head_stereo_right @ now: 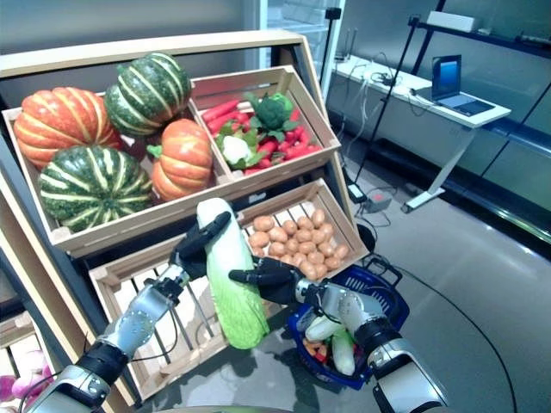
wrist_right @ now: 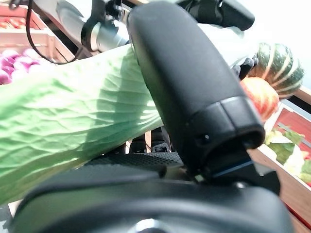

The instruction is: Put vegetables into the basket

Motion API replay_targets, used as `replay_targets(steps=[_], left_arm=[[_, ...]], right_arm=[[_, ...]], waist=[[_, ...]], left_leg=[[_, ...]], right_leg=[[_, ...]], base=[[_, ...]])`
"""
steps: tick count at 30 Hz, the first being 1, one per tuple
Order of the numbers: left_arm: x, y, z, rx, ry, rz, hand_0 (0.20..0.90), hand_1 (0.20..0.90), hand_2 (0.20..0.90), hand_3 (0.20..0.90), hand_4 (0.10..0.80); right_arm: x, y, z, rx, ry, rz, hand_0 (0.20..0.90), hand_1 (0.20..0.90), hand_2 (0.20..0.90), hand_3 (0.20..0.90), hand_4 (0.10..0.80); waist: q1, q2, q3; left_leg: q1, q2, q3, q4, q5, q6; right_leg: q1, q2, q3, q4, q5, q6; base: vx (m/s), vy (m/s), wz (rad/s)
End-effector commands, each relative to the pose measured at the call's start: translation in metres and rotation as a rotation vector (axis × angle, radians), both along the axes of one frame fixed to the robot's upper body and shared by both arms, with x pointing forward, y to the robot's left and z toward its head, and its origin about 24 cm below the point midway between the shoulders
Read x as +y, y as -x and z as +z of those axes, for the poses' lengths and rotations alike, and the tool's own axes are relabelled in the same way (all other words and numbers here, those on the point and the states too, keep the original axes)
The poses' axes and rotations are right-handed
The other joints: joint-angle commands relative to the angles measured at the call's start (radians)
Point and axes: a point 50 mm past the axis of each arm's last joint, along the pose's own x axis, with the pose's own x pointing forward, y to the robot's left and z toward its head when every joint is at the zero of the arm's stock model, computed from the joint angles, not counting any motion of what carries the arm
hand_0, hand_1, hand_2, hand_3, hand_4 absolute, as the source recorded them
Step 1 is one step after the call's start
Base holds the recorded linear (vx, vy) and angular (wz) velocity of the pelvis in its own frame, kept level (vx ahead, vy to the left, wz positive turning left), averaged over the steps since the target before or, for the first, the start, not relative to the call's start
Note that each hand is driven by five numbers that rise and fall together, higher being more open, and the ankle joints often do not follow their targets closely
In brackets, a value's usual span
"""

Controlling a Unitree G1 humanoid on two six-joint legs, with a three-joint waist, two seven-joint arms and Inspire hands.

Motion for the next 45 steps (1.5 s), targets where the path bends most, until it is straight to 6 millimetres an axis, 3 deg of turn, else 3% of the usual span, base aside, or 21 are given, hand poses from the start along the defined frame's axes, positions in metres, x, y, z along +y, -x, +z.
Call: replay_targets(steps=[1, 7, 8, 9, 10, 23, 29, 30, 31, 41, 45], left_arm=[[-0.157, 0.02, 0.065, -0.271, 0.383, -0.603, 0.3, 0.3, 0.3, 0.3, 0.4], [-0.161, 0.029, 0.051, -0.256, 0.304, -0.656, 0.3, 0.3, 0.3, 0.3, 0.4], [-0.16, 0.029, 0.05, -0.264, 0.288, -0.656, 0.3, 0.3, 0.3, 0.3, 0.4], [-0.16, 0.028, 0.05, -0.269, 0.28, -0.654, 0.3, 0.3, 0.3, 0.3, 0.4], [-0.159, 0.027, 0.05, -0.271, 0.277, -0.65, 0.3, 0.3, 0.3, 0.3, 0.4], [-0.141, 0.009, 0.069, -0.357, 0.179, -0.529, 0.3, 0.3, 0.3, 0.3, 0.4], [-0.127, 0.001, 0.068, -0.36, 0.126, -0.471, 0.314, 0.314, 0.314, 0.314, 0.409], [-0.124, 0.0, 0.066, -0.353, 0.12, -0.467, 0.575, 0.575, 0.575, 0.575, 0.584], [-0.12, -0.001, 0.064, -0.342, 0.11, -0.455, 0.9, 0.9, 0.9, 0.9, 0.8], [-0.082, -0.009, 0.049, -0.28, 0.045, -0.289, 0.9, 0.9, 0.9, 0.9, 0.8], [-0.063, -0.013, 0.045, -0.274, -0.007, -0.223, 0.9, 0.9, 0.9, 0.9, 0.8]], right_arm=[[0.087, -0.031, 0.074, -0.195, -0.251, 0.219, 0.9, 0.9, 0.9, 0.9, 0.8], [0.087, -0.028, 0.072, -0.185, -0.237, 0.268, 0.9, 0.9, 0.9, 0.9, 0.8], [0.086, -0.027, 0.071, -0.182, -0.235, 0.277, 0.714, 0.714, 0.714, 0.714, 0.676], [0.086, -0.027, 0.069, -0.174, -0.239, 0.27, 0.385, 0.385, 0.385, 0.385, 0.456], [0.084, -0.027, 0.067, -0.165, -0.243, 0.265, 0.3, 0.3, 0.3, 0.3, 0.4], [0.069, -0.021, 0.051, -0.126, -0.189, 0.254, 0.3, 0.3, 0.3, 0.3, 0.4], [0.057, -0.022, 0.044, -0.108, -0.157, 0.186, 0.3, 0.3, 0.3, 0.3, 0.4], [0.052, -0.022, 0.041, -0.1, -0.154, 0.163, 0.3, 0.3, 0.3, 0.3, 0.4], [0.046, -0.022, 0.039, -0.089, -0.158, 0.131, 0.3, 0.3, 0.3, 0.3, 0.4], [0.011, -0.011, 0.013, -0.018, -0.183, -0.082, 0.3, 0.3, 0.3, 0.3, 0.4], [-0.014, -0.005, 0.0, 0.034, -0.166, -0.216, 0.3, 0.3, 0.3, 0.3, 0.4]], waist=[[0.028, -0.013, -0.028], [0.025, -0.014, -0.029], [0.024, -0.014, -0.028], [0.024, -0.014, -0.028], [0.023, -0.014, -0.029], [0.02, -0.012, -0.028], [0.019, -0.008, -0.031], [0.019, -0.008, -0.032], [0.018, -0.007, -0.032], [0.015, -0.001, -0.021], [0.011, 0.001, -0.016]], left_leg=[[0.037, -0.036, -0.009, 0.002, -0.097, 0.002], [0.036, -0.038, -0.009, 0.002, -0.098, 0.004], [0.037, -0.037, -0.008, 0.002, -0.098, 0.004], [0.037, -0.037, -0.007, 0.002, -0.098, 0.005], [0.038, -0.037, -0.007, 0.002, -0.098, 0.005], [0.041, -0.035, -0.003, 0.002, -0.094, 0.005], [0.044, -0.033, -0.003, 0.002, -0.095, 0.004], [0.044, -0.032, -0.002, 0.002, -0.094, 0.004], [0.044, -0.031, -0.001, 0.002, -0.093, 0.003], [0.045, -0.029, 0.008, 0.002, -0.091, 0.004], [0.047, -0.028, 0.012, 0.002, -0.091, 0.004]], right_leg=[[-0.033, -0.007, 0.02, 0.002, 0.065, -0.038], [-0.035, -0.008, 0.023, 0.002, 0.065, -0.036], [-0.035, -0.008, 0.024, 0.002, 0.065, -0.036], [-0.036, -0.007, 0.026, 0.002, 0.066, -0.036], [-0.035, -0.007, 0.027, 0.002, 0.066, -0.036], [-0.034, -0.006, 0.025, 0.002, 0.068, -0.038], [-0.031, -0.005, 0.023, 0.002, 0.066, -0.038], [-0.031, -0.005, 0.022, 0.002, 0.067, -0.038], [-0.031, -0.005, 0.021, 0.002, 0.067, -0.037], [-0.033, -0.002, 0.023, 0.002, 0.07, -0.038], [-0.032, -0.001, 0.024, 0.002, 0.071, -0.038]], base=[[0.0, 0.0, 0.0], [0.0, 0.0, 0.0], [0.0, 0.0, 0.0], [0.0, 0.0, 0.0], [0.0, 0.0, 0.0], [0.0, 0.0, 0.0], [0.0, 0.0, 0.0], [0.0, 0.0, 0.0], [0.0, 0.0, 0.0], [0.0, 0.0, 0.0], [0.005, -0.001, -0.01]])
